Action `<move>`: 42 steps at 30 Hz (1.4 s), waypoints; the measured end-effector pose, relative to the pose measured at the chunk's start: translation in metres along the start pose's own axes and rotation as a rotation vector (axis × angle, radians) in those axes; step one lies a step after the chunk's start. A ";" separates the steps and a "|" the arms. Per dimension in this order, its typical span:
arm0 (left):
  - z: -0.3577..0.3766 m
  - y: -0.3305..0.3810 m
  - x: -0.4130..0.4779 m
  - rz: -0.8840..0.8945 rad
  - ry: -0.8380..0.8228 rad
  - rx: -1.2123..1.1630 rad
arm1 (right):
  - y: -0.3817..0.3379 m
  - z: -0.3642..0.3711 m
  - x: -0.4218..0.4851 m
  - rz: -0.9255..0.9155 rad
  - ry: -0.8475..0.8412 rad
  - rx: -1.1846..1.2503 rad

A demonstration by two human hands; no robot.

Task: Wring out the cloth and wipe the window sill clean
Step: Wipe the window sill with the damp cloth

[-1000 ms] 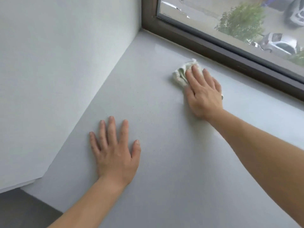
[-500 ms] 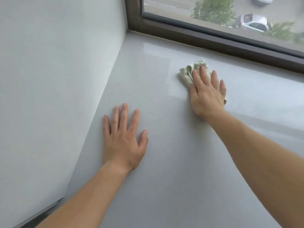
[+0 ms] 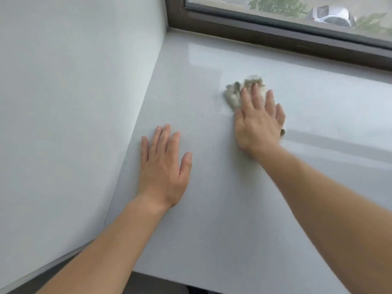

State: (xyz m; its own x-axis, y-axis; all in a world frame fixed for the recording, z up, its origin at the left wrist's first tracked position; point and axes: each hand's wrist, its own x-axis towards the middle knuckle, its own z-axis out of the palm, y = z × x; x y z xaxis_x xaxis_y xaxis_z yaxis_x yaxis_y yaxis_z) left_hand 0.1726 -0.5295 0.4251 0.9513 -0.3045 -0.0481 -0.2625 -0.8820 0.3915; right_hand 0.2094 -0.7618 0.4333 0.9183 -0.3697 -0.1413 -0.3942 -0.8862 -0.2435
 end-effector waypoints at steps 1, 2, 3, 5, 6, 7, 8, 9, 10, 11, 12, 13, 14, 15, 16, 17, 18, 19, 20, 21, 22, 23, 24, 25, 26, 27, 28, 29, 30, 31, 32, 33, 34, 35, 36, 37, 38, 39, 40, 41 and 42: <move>-0.003 -0.002 -0.006 -0.021 0.015 0.020 | -0.010 0.008 -0.025 -0.055 0.007 -0.008; -0.005 -0.006 -0.013 -0.040 0.009 0.052 | -0.018 0.015 -0.055 -0.141 0.012 -0.032; -0.005 -0.011 -0.021 -0.042 -0.013 0.090 | -0.022 0.022 -0.087 -0.237 0.007 -0.059; -0.004 -0.020 -0.036 0.009 -0.066 0.171 | -0.016 0.026 -0.126 -0.420 -0.039 -0.085; -0.003 -0.023 -0.039 0.039 -0.081 0.201 | -0.008 0.023 -0.125 -0.492 -0.072 -0.085; -0.002 -0.025 -0.040 0.055 -0.090 0.222 | 0.002 0.020 -0.113 -0.538 -0.090 -0.102; -0.002 -0.025 -0.039 0.059 -0.095 0.237 | 0.011 0.016 -0.098 -0.540 -0.081 -0.127; -0.002 -0.025 -0.038 0.056 -0.097 0.249 | 0.017 0.012 -0.078 -0.484 -0.052 -0.138; -0.002 -0.024 -0.038 0.051 -0.096 0.253 | 0.021 0.008 -0.058 -0.364 -0.027 -0.117; -0.002 -0.024 -0.038 0.048 -0.092 0.249 | 0.019 0.005 -0.043 -0.218 -0.013 -0.076; -0.002 -0.025 -0.038 0.048 -0.084 0.231 | 0.012 0.006 -0.036 -0.095 -0.006 -0.037; -0.002 -0.025 -0.039 0.050 -0.073 0.193 | 0.000 0.009 -0.041 -0.035 0.000 -0.008; -0.002 -0.025 -0.040 0.053 -0.052 0.139 | -0.011 0.015 -0.057 -0.053 0.017 0.000; -0.003 -0.025 -0.041 0.050 -0.017 0.082 | -0.020 0.022 -0.083 -0.136 0.029 -0.003; -0.005 -0.026 -0.043 0.040 0.026 0.035 | -0.026 0.029 -0.116 -0.241 0.025 -0.014; -0.007 -0.026 -0.047 0.030 0.064 0.008 | -0.027 0.035 -0.149 -0.341 0.001 -0.030; -0.010 -0.027 -0.053 0.023 0.088 -0.001 | -0.023 0.038 -0.179 -0.424 -0.025 -0.044; -0.013 -0.028 -0.060 0.018 0.093 0.008 | -0.015 0.038 -0.195 -0.480 -0.044 -0.054; -0.016 -0.029 -0.069 0.015 0.084 0.030 | -0.004 0.035 -0.195 -0.534 -0.076 -0.059; -0.018 -0.030 -0.079 0.011 0.062 0.062 | 0.008 0.031 -0.183 -0.568 -0.089 -0.083; -0.019 -0.031 -0.088 0.006 0.029 0.106 | 0.017 0.026 -0.163 -0.558 -0.090 -0.105; -0.018 -0.033 -0.098 0.000 -0.012 0.156 | 0.024 0.021 -0.140 -0.505 -0.072 -0.105; -0.015 -0.036 -0.106 -0.002 -0.055 0.198 | 0.027 0.015 -0.116 -0.392 -0.061 -0.069; -0.013 -0.039 -0.112 -0.001 -0.086 0.225 | 0.024 0.009 -0.100 -0.263 -0.054 -0.031; -0.011 -0.041 -0.115 0.003 -0.098 0.241 | 0.018 0.010 -0.095 -0.166 -0.041 -0.009; -0.010 -0.043 -0.115 0.008 -0.101 0.250 | 0.007 0.014 -0.102 -0.125 -0.022 0.003; -0.011 -0.044 -0.115 0.013 -0.100 0.252 | -0.004 0.020 -0.119 -0.142 -0.009 0.001; -0.011 -0.044 -0.115 0.020 -0.097 0.250 | -0.014 0.026 -0.144 -0.211 -0.009 -0.006; -0.012 -0.045 -0.115 0.026 -0.095 0.247 | -0.020 0.032 -0.172 -0.310 -0.021 -0.020; -0.013 -0.045 -0.115 0.031 -0.096 0.243 | -0.020 0.037 -0.200 -0.406 -0.041 -0.035; -0.013 -0.045 -0.115 0.036 -0.100 0.241 | -0.017 0.039 -0.221 -0.481 -0.056 -0.049; -0.013 -0.045 -0.115 0.037 -0.103 0.241 | -0.011 0.039 -0.230 -0.535 -0.072 -0.056; -0.013 -0.045 -0.115 0.034 -0.104 0.241 | -0.003 0.036 -0.227 -0.584 -0.087 -0.059; -0.014 -0.045 -0.115 0.030 -0.107 0.240 | 0.004 0.034 -0.217 -0.594 -0.086 -0.074; -0.015 -0.045 -0.115 0.027 -0.113 0.239 | 0.010 0.031 -0.204 -0.551 -0.078 -0.084; -0.015 -0.045 -0.115 0.026 -0.118 0.235 | 0.013 0.028 -0.188 -0.453 -0.055 -0.073; -0.014 -0.045 -0.114 0.026 -0.119 0.222 | 0.013 0.024 -0.173 -0.309 -0.039 -0.035; -0.015 -0.046 -0.115 0.026 -0.113 0.194 | 0.008 0.024 -0.164 -0.164 -0.029 0.009; -0.016 -0.046 -0.115 0.029 -0.102 0.154 | -0.001 0.027 -0.165 -0.056 -0.016 0.036; -0.017 -0.047 -0.115 0.034 -0.086 0.105 | -0.013 0.032 -0.176 -0.010 0.003 0.046; -0.018 -0.047 -0.115 0.041 -0.073 0.058 | -0.025 0.039 -0.195 -0.037 0.022 0.034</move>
State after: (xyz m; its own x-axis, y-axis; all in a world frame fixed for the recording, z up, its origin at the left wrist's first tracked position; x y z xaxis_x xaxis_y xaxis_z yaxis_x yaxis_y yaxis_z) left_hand 0.0781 -0.4465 0.4290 0.9258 -0.3643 -0.1010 -0.3119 -0.8869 0.3408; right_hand 0.0389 -0.6565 0.4299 0.9328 -0.3430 -0.1108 -0.3604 -0.8895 -0.2810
